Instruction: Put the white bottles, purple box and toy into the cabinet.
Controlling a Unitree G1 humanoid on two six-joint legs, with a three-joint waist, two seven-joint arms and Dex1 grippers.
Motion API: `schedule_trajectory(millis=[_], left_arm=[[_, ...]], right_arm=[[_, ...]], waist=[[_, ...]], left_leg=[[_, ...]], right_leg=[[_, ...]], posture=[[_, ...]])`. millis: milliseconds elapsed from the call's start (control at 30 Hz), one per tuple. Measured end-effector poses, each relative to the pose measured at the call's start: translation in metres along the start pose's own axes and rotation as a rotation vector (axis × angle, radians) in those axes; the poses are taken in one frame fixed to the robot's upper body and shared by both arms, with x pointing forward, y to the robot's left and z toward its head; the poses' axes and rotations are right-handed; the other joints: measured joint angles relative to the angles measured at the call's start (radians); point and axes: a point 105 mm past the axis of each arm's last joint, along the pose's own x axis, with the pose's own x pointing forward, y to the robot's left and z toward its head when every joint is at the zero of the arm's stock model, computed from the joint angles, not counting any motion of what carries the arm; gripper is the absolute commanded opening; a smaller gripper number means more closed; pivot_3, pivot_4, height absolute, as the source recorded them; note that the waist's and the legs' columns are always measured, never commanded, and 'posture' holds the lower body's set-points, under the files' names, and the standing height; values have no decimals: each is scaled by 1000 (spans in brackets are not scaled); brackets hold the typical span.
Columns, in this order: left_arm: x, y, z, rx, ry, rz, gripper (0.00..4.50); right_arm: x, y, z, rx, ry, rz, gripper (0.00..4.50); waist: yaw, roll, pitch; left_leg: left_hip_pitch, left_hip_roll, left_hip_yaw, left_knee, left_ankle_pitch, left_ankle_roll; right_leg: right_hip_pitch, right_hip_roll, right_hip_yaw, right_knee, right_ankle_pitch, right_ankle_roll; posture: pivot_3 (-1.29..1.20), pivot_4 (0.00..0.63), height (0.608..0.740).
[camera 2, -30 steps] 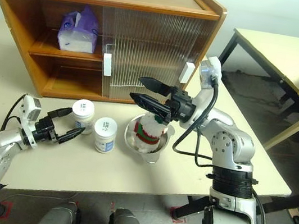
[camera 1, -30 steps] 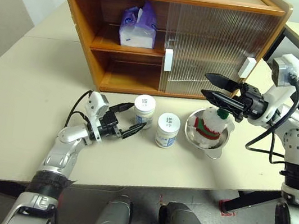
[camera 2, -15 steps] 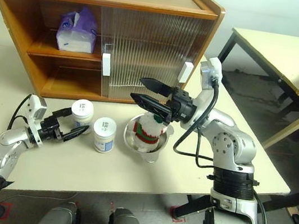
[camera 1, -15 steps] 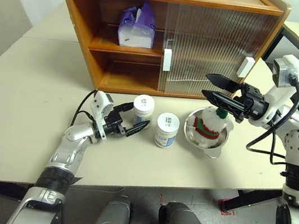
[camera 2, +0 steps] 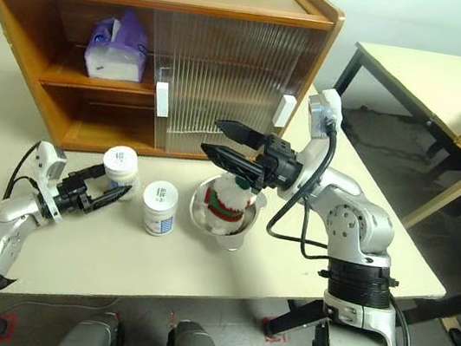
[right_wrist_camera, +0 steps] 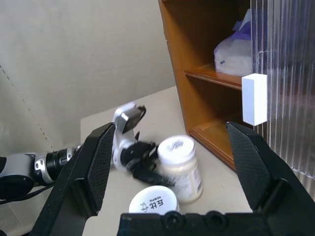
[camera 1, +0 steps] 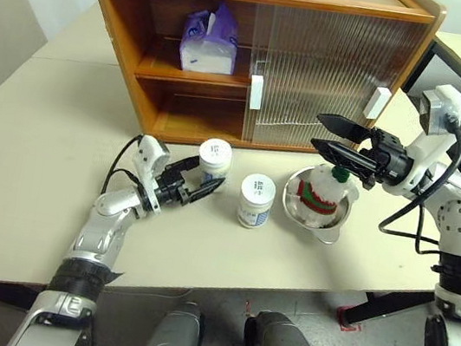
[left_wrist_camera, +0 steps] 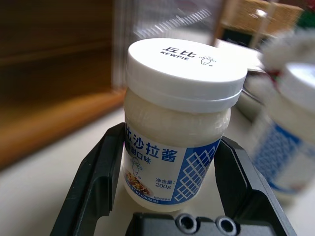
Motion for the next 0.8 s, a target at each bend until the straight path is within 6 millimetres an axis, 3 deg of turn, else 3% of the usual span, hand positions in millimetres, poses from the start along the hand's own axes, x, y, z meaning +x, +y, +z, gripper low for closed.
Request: schedule_trajectory(millis=[167, 300, 800], left_arm=[[14, 16, 26, 13, -52, 59, 3062], [19, 27, 32, -2, -55, 108, 3062], [42, 72, 7, -88, 56, 361, 3062]], right_arm=[[1, 0, 0, 0, -5, 4, 4500], [1, 0, 0, -4, -9, 4, 4500], [-3, 2, 0, -12, -21, -23, 4500]], waist=[[4, 0, 0], [2, 0, 0], [-5, 0, 0]], left_leg=[[0, -1, 0, 1, 1, 0], [0, -1, 1, 1, 1, 0], [0, -3, 1, 2, 2, 3]], right_leg=[[1, -1, 1, 0, 1, 1], [1, -1, 1, -1, 1, 2], [2, -1, 2, -1, 4, 8]], posture=[[-80, 38, 740], [-89, 38, 740], [-126, 41, 740]])
